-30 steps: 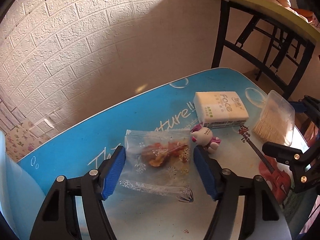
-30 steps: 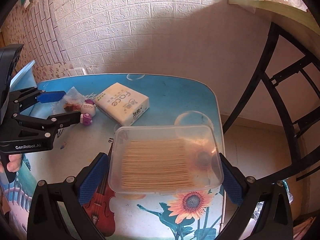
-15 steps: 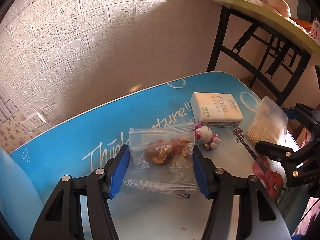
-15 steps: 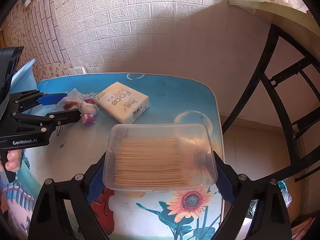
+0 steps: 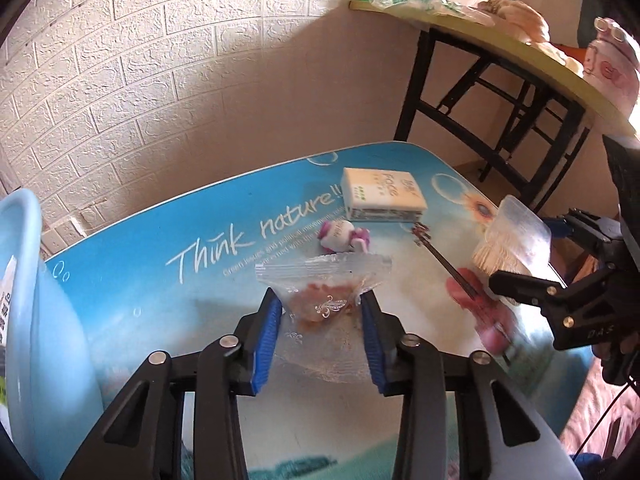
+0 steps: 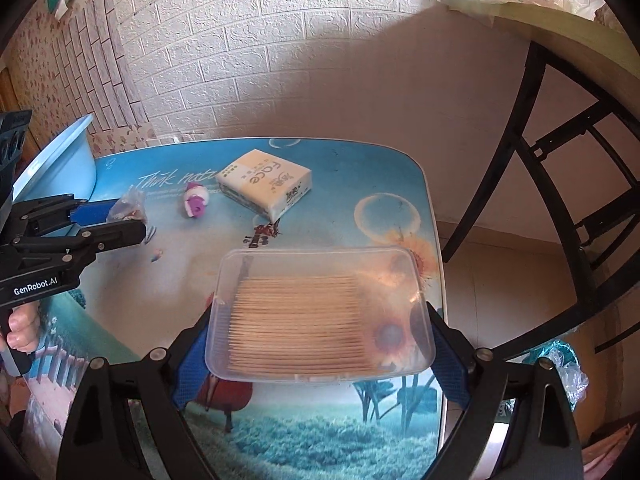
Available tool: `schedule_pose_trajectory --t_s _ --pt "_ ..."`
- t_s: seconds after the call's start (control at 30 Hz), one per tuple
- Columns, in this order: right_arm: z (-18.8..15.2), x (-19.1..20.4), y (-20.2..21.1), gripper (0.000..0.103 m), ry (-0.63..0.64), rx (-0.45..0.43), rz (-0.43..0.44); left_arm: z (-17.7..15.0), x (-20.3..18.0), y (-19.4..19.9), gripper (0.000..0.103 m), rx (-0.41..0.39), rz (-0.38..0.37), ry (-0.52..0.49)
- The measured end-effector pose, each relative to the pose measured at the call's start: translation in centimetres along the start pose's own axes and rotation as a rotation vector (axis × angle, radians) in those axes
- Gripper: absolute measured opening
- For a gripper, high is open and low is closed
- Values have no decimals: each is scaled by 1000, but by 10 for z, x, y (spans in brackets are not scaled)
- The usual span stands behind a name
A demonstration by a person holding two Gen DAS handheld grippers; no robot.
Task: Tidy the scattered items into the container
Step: 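Grasp the clear snack bag with the left gripper while the right gripper grasps the toothpick box, then carry the snack bag and toothpick box over the blue basin with both grippers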
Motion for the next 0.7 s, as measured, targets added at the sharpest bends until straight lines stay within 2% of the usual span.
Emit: schedule_pose_trajectory --t_s 0.2,0.23,0.43,0.7 --pt "2 10 20 93 2 -19 -7 -14 -5 5 30 35 -22 -22" --pt "-7 5 27 93 3 -24 -10 -17 -5 5 30 32 -23 -24" --pt "-3 7 28 93 -3 -36 -20 -20 -8 7 28 28 -20 -26" --pt "5 6 42 93 -2 -59 -38 -5 -15 47 28 -75 -58 -3"
Point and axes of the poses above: each gripper's, at about its wrist camera, not at the fingertips, and y roughly against the way its jaws point, x to its left, z to its top, the point moved 7 cm from there along -y, roughly the way its jaws point, and after that the axes turned 13 degrees about y, right-handed, at the moved point
